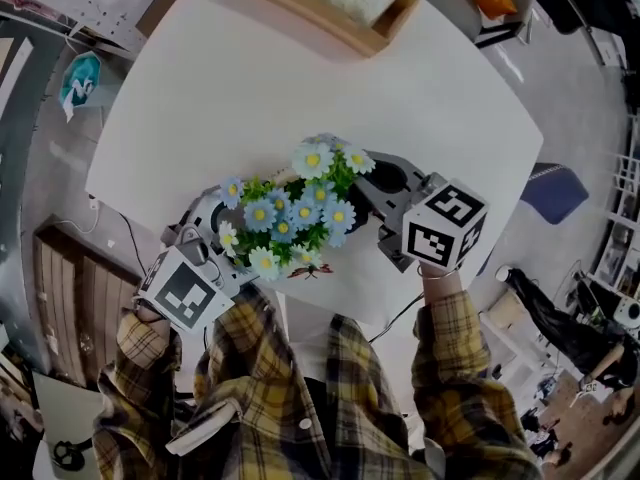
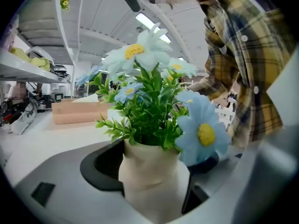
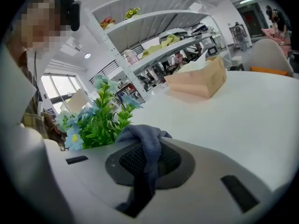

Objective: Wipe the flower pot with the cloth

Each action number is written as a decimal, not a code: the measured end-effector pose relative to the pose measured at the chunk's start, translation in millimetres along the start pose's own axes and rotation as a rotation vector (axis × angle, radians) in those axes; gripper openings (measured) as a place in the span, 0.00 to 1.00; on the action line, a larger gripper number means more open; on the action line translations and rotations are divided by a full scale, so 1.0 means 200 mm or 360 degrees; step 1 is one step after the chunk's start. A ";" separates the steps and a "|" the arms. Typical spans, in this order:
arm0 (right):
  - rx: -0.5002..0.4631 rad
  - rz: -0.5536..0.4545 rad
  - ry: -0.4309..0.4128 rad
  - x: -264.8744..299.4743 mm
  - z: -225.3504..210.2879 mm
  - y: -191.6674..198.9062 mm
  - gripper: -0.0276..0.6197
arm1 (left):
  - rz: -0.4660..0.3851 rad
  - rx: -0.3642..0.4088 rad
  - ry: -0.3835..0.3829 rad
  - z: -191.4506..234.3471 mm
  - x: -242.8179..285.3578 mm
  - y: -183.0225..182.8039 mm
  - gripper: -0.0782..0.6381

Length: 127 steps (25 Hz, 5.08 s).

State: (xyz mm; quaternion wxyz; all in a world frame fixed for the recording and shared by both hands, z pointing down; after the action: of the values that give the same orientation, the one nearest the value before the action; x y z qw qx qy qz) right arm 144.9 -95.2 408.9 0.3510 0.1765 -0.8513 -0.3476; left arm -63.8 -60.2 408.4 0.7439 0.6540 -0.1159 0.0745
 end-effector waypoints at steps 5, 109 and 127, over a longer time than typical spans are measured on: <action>-0.0053 0.0132 -0.0216 0.00 -0.04 -0.02 0.08 | 0.0056 0.0077 0.0233 0.03 0.03 -0.02 0.67; 0.0265 0.0105 -0.0218 -0.02 0.03 0.12 0.08 | 0.0371 -0.0019 0.0287 -0.07 -0.16 0.07 0.72; 0.0576 -0.0344 0.0255 -0.21 0.40 0.51 0.08 | 0.0194 -0.0518 -0.0632 -0.45 -0.21 0.11 0.72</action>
State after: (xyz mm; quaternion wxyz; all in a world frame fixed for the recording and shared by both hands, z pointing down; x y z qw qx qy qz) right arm 109.5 36.5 421.6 0.3409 0.3537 -0.8454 -0.2097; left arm -104.1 34.5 407.4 0.7961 0.5193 -0.3092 -0.0301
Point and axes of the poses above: the fingertips, and each gripper's own axes: x forward along the fingers, z to its left, y out of its underside, the point moved 8 cm from there along -x, backward along the fingers, and after that the axes turned 5 degrees about -z, right-handed, at the moved point
